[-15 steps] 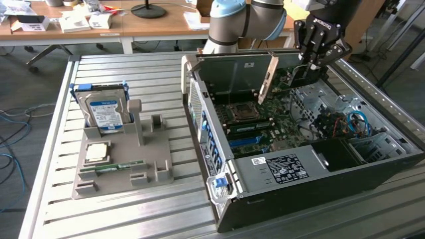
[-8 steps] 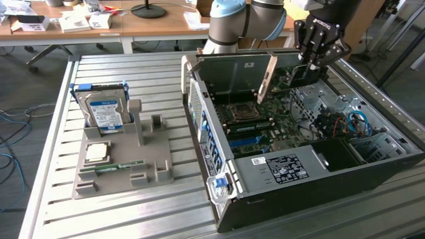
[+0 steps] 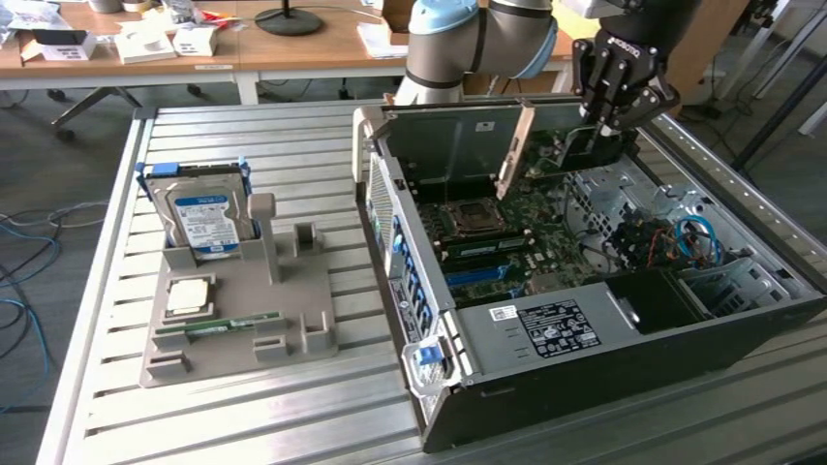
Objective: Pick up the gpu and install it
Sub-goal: 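Insert the gpu into the slot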
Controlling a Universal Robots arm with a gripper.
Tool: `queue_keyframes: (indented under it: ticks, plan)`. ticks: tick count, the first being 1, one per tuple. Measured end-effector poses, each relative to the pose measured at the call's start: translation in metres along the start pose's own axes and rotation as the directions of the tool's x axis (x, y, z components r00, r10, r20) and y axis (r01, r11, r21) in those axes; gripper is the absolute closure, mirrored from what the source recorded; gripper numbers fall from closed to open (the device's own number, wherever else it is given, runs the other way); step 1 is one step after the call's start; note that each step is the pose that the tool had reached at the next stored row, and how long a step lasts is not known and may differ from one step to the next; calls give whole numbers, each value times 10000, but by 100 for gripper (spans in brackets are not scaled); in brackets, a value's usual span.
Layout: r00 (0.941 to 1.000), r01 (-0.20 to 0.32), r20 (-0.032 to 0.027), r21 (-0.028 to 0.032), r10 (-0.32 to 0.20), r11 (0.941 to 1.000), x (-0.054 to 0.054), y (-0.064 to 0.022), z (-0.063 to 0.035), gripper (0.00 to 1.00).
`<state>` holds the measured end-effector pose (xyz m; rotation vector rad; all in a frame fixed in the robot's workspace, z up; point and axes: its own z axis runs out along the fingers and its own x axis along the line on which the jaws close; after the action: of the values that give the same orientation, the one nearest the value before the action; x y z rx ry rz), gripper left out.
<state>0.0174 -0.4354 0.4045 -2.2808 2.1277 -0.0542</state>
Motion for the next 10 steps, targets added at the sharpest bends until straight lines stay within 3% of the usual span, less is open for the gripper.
queue_keyframes:
  ticks: [10]
  plan:
    - [10000,-38,0,0,38,10000,-1,9,2,74]
